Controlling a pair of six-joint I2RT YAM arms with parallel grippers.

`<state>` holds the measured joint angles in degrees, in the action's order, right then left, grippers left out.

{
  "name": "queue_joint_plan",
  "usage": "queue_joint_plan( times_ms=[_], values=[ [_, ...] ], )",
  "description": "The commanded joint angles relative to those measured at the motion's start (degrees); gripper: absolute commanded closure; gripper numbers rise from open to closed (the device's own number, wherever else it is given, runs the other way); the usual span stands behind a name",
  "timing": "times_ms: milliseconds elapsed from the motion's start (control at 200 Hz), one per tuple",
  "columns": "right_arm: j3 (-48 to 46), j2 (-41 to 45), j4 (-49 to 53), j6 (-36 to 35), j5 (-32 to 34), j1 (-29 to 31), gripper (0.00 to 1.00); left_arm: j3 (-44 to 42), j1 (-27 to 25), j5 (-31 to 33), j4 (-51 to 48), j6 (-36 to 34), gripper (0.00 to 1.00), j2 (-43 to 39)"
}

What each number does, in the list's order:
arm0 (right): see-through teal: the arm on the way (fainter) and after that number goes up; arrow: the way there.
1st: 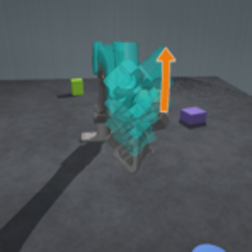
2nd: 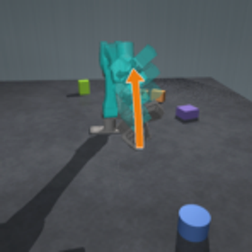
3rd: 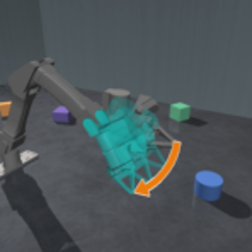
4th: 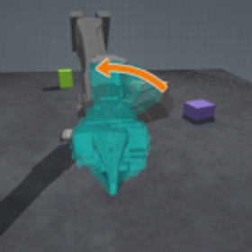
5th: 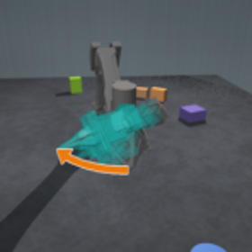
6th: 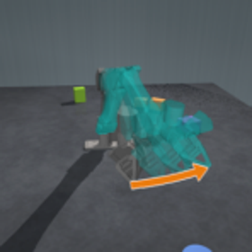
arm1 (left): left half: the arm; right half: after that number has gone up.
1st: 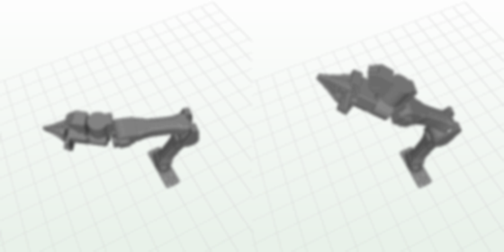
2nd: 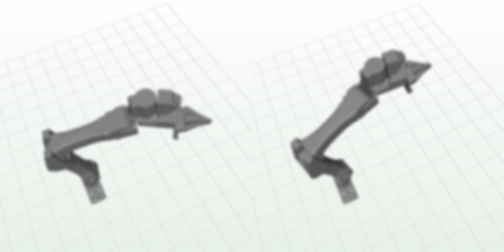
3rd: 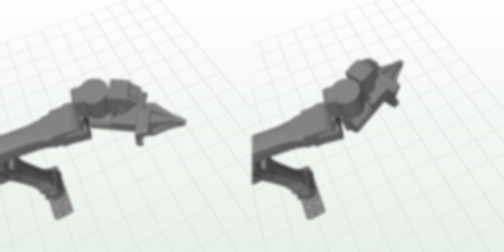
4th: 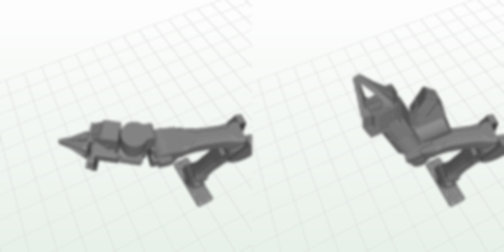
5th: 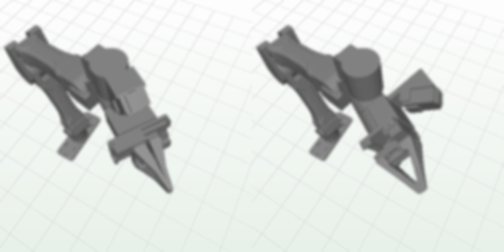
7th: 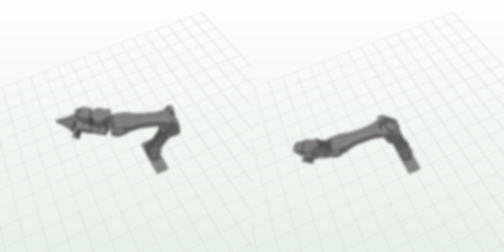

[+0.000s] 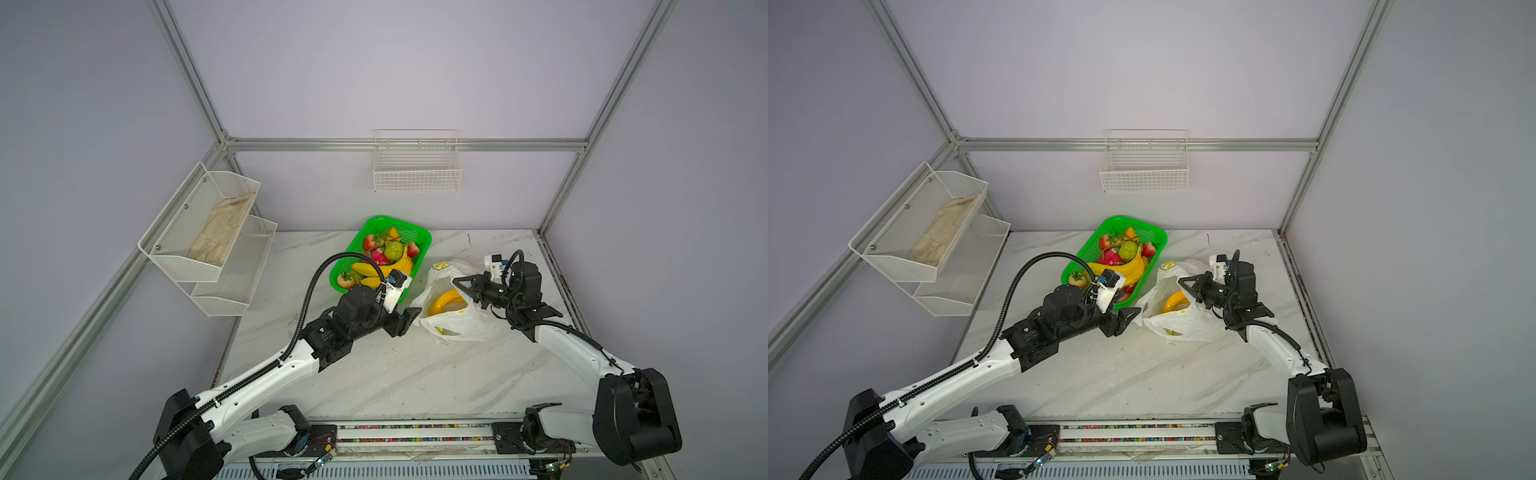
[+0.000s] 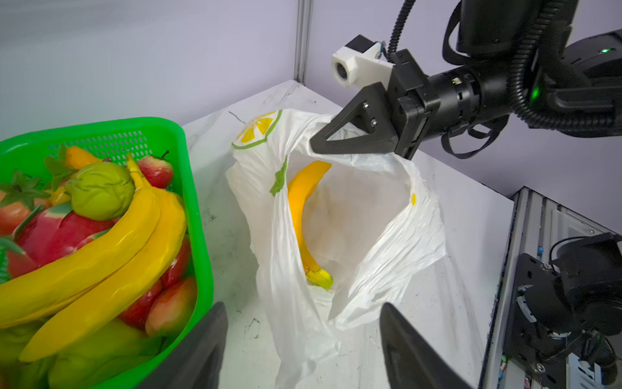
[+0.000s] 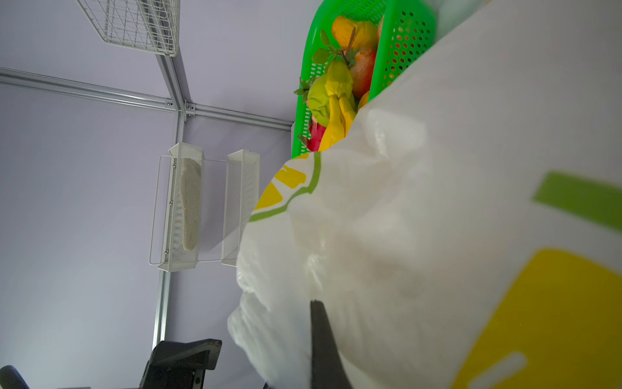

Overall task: Place the fake fruits into the plastic bag and tie a complex knot
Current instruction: 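Open the left gripper to release the banana inside the bag, then withdraw the left gripper from the bag back over the basket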

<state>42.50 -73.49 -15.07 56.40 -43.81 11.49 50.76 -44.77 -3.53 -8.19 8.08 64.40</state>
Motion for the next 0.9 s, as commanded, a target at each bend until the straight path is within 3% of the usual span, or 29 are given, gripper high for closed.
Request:
queue_joint_plan(
  times_ms=[0,165,355,570,760,890],
  values=[
    [1.3,-0.1,-0.6,-1.0,-0.2,-0.4,1.0,-2.5,0.0,1.5,-2.4,1.3,0.25,0.7],
    [1.4,0.0,-0.3,-1.2,-0.5,-0.5,1.0,0.0,0.0,-3.8,-2.0,1.1,0.23,5.8],
    [1.4,0.8,0.3,-1.3,-0.3,-0.5,1.0,2.1,0.0,-2.9,-2.2,-0.1,0.25,10.0],
    [1.8,0.7,0.5,-1.3,-0.3,-0.5,1.0,3.1,0.1,3.4,-2.0,0.4,0.34,12.3],
    [2.2,0.4,1.0,-1.5,-0.4,-0.6,1.0,3.3,0.1,3.2,2.3,-1.7,0.44,13.5],
    [2.8,0.1,2.0,-2.2,-0.2,-0.6,1.0,4.4,0.2,2.4,3.7,-2.8,0.57,14.6]
  ],
)
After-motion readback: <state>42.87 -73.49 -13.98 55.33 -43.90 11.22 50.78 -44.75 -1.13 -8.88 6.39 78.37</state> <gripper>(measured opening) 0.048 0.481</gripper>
